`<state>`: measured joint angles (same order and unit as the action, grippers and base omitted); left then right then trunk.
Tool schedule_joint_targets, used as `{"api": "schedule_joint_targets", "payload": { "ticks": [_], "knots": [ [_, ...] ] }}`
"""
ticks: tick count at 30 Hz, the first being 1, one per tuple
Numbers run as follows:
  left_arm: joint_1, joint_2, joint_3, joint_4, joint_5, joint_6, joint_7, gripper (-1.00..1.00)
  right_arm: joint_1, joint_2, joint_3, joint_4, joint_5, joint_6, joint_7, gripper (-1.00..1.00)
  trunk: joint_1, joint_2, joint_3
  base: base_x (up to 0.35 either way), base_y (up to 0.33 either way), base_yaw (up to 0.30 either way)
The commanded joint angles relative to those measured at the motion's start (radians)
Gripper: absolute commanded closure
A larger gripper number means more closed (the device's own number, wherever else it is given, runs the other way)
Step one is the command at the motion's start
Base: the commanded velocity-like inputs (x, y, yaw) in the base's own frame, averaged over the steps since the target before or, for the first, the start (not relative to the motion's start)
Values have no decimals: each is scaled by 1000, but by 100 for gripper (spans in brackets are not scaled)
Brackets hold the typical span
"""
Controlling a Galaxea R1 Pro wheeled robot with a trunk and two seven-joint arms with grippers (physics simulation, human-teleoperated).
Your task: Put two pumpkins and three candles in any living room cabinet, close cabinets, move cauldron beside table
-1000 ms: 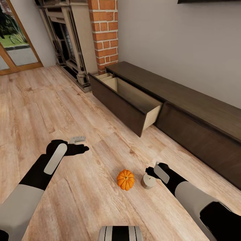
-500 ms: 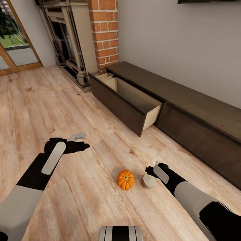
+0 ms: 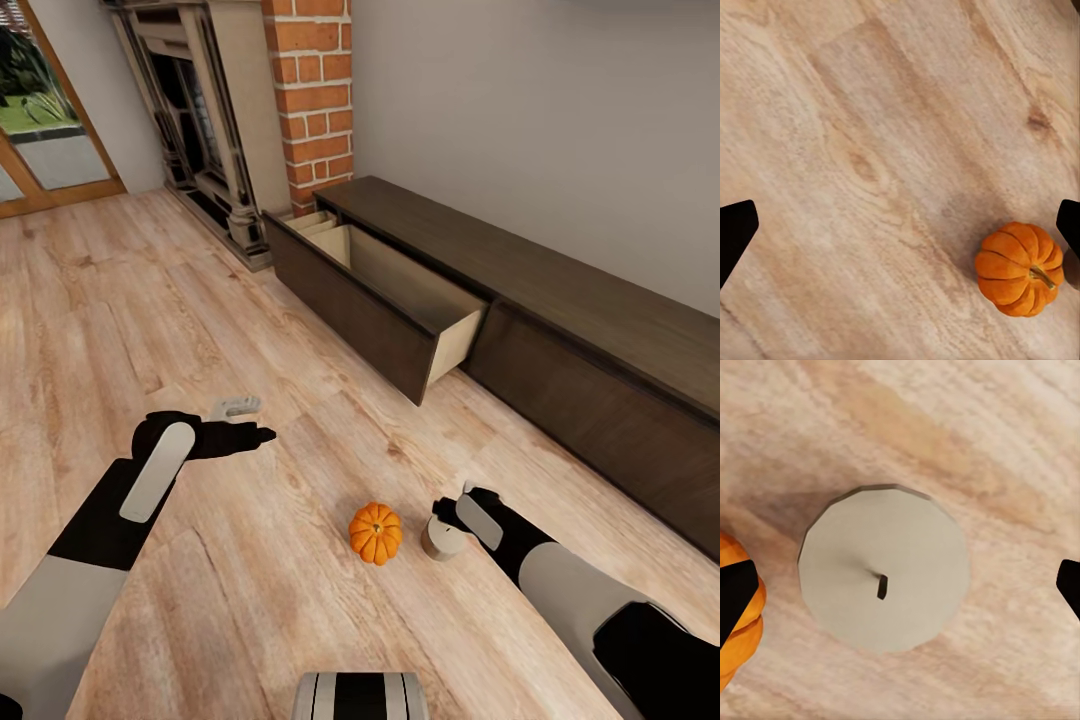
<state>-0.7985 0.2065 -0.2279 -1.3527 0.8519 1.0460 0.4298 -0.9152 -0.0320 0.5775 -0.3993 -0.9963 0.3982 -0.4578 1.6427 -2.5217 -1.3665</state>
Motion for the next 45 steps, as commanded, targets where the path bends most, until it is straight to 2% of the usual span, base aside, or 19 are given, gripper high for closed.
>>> {"api": "schedule_joint_targets", "payload": {
  "ticks": [1, 6, 12, 15, 31, 37, 45],
  "knots": [
    [-1, 1, -2, -1, 11, 1, 10, -100, -1, -1, 9, -2, -7, 4, -7, -100, 0, 0, -1, 0, 0, 0],
    [-1, 1, -3, -2, 9, 1, 11, -100, -1, 0, 12, 0, -6, 4, 3, -100, 0, 0, -1, 0, 0, 0],
    [-1, 1, -2, -1, 12, 1, 11, -100, -1, 0, 11, 21, -5, 4, 46, -100, 0, 0, -1, 0, 0, 0],
    [-1, 1, -2, 0, 12, 1, 12, -100, -1, 1, 10, 32, -5, -8, 55, -100, 1, -1, -12, 0, 0, 0],
    [-1, 1, -2, -2, 12, 1, 13, -100, -1, 0, 10, 39, -4, -37, 59, -100, 2, -1, -16, 0, 0, 0],
    [-1, 1, -3, -1, 11, 1, 13, -100, -1, 2, 9, 36, -4, -38, 59, -100, 4, -3, -39, 0, 0, 0],
    [-1, 1, -4, 0, 7, 1, 13, -100, -1, 3, 9, 34, -4, -57, 59, -100, 4, -3, -39, 0, 0, 0]
  ]
}}
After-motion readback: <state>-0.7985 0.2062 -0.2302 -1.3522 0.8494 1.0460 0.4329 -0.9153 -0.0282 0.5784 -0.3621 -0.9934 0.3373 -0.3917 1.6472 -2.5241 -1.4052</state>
